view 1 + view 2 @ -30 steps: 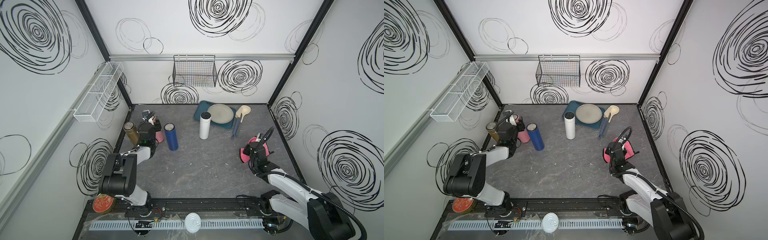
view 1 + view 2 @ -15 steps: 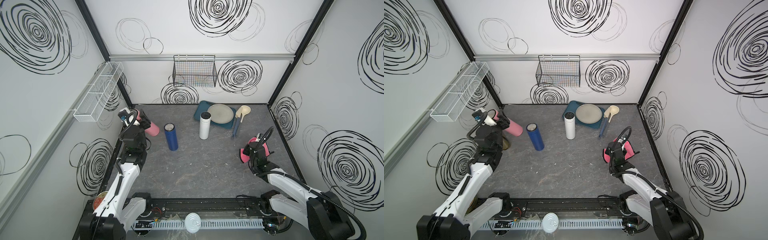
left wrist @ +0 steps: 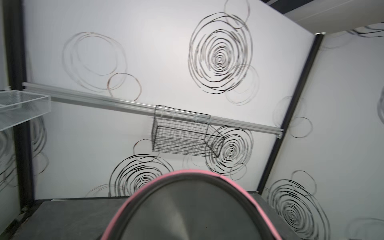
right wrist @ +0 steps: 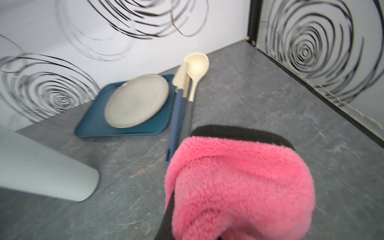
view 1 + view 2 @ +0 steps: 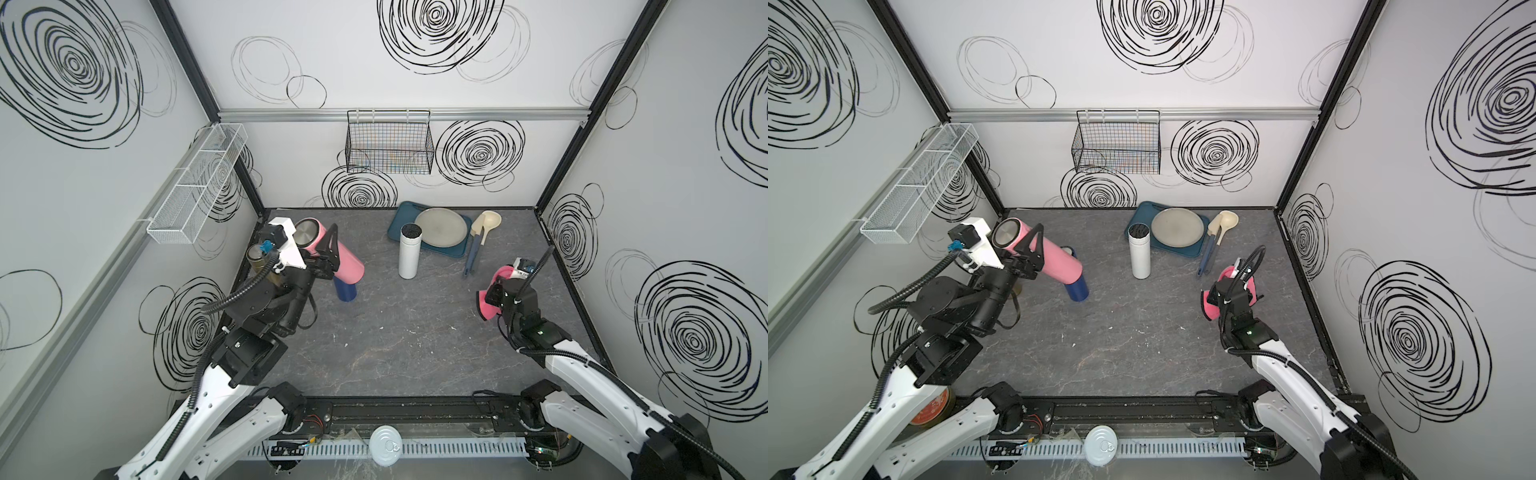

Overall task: Wipe the surface of the thermos
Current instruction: Wipe the dirt from the surface of the thermos.

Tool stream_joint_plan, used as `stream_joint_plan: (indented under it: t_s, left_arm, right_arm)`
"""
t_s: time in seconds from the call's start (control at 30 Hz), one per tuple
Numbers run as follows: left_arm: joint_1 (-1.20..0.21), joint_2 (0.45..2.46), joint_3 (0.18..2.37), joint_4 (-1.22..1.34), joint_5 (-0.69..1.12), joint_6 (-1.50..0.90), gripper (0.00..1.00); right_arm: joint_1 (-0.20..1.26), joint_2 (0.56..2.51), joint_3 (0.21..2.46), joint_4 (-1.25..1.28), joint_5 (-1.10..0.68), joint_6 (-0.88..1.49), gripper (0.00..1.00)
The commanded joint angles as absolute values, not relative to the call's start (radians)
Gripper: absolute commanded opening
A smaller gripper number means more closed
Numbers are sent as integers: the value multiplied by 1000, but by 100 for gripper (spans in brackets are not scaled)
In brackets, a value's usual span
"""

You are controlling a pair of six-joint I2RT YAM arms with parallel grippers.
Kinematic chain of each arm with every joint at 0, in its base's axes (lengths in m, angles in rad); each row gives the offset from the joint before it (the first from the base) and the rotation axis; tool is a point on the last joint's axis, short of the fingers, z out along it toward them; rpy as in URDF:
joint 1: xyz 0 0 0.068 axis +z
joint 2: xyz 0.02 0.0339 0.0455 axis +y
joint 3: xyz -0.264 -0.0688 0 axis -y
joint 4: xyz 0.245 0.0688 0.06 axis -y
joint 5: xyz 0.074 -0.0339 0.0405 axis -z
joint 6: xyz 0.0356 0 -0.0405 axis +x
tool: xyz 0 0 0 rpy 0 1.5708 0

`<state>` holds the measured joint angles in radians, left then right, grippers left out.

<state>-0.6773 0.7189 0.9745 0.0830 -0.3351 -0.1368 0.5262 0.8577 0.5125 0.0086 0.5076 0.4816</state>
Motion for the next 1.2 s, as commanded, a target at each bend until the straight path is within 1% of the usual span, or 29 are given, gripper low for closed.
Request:
stream_joint_plan:
  t_s: [0.0,0.13,0.2,0.27,0.4,0.5,0.63,0.73,0.83,0.9,0.97,1.07,1.17]
  left_arm:
    - [-860,723,997,164,-326,-42,0]
    - [-1035,759,914,305,-268,9,0]
    - [-1104,804,873,378,-293,17,0]
    - [-1130,843,801,498,-315,8,0]
    - [-1129,920,679,690,-350,-47,0]
    - [-1114,952,636,749,-373,-92,0]
    - [-1065,992,584,795,-359,-166,0]
    - [-1000,1017,546,817,-325,-263,0]
    - [-942,1025,465,945,-217,-326,0]
    - [-947,1029,430,1005,-206,-300,0]
    - [-962,1034,431,1008,-190,-260,0]
    - [-999,1041,445,994,-222,-209,0]
    - [-1012,1045,431,1035,-241,-187,0]
  right_arm:
    - [679,799,593,-67,576,419,0]
    - [864,760,617,-62,684,382,0]
    - [922,733,606,-33,674,354,0]
    - [951,703,580,4,619,333,0]
    - [962,617,453,146,466,332,0]
    - [961,556,309,283,379,355,0]
    - [962,519,185,356,294,387,0]
    - [962,477,139,350,254,399,0]
    - [968,386,96,386,184,388,0]
    - [972,349,94,401,163,379,0]
    - [975,344,119,398,149,376,0]
    - [984,403,216,368,112,383,0]
    - [1002,516,278,367,104,399,0]
